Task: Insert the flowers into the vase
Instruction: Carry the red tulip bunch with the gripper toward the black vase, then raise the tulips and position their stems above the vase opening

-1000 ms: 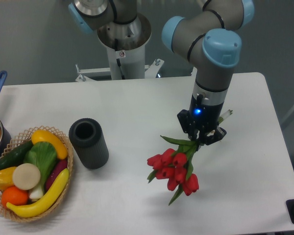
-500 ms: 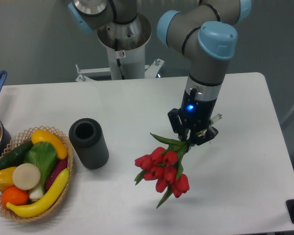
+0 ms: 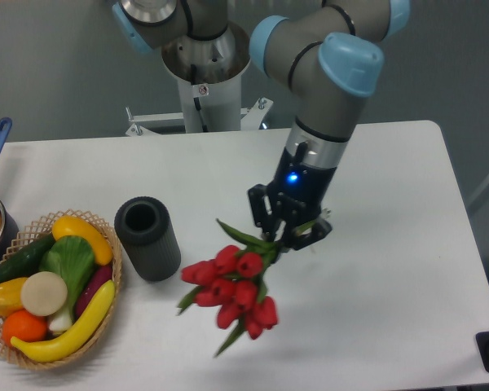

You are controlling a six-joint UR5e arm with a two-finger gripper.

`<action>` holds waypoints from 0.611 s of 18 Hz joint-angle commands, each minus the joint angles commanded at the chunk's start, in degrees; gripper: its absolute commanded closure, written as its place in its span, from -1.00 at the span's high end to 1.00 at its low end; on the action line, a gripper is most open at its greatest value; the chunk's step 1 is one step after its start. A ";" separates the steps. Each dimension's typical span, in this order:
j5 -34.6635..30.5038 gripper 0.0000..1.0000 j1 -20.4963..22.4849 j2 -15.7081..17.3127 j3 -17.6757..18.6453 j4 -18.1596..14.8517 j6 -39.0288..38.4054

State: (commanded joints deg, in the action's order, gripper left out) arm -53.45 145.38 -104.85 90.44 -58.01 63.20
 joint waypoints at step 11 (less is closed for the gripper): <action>18.46 -1.00 0.44 1.14 7.03 13.61 -5.27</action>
State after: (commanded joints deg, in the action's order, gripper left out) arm -34.99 145.81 -103.71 97.47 -44.40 57.92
